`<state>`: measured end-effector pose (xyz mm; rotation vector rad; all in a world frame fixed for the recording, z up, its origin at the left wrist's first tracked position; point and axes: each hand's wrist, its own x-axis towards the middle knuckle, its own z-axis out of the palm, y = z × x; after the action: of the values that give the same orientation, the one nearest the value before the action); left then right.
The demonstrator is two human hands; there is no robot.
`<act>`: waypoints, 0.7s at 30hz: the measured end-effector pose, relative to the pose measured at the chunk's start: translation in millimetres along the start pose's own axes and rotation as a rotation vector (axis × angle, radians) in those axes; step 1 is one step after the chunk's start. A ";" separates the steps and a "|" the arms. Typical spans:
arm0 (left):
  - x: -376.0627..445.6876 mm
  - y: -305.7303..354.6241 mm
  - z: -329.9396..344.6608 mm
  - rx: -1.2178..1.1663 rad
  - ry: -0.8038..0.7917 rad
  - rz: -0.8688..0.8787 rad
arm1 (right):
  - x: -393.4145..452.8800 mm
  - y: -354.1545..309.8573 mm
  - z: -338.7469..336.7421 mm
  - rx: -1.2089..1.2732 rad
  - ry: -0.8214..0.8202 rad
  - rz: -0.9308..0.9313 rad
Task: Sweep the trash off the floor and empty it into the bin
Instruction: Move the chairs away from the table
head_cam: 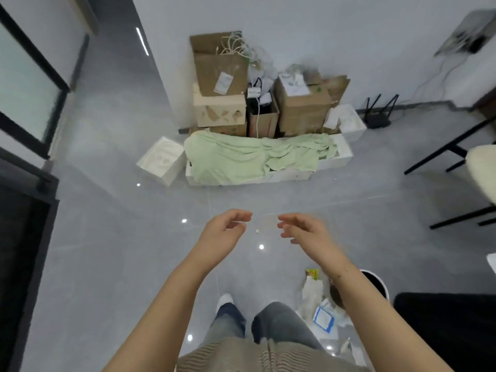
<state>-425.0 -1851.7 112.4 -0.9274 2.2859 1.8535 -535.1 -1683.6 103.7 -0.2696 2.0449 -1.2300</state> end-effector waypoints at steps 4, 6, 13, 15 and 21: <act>100.7 59.4 22.8 0.061 -0.156 0.045 | 58.2 -19.2 -58.2 0.034 0.142 0.051; 144.5 81.5 40.2 0.082 -0.210 0.062 | 85.0 -18.4 -87.9 0.057 0.203 0.084; 310.8 179.7 144.9 0.207 -0.297 0.156 | 195.9 -15.1 -232.8 0.196 0.333 0.112; 348.5 214.3 178.6 0.231 -0.348 0.175 | 219.6 -16.7 -280.0 0.260 0.387 0.121; 440.1 294.9 267.6 0.262 -0.458 0.219 | 265.8 -18.3 -399.5 0.325 0.547 0.136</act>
<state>-1011.6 -1761.2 118.4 -0.1965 2.3158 1.5676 -998.1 -1556.5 105.7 0.3954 2.2073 -1.6493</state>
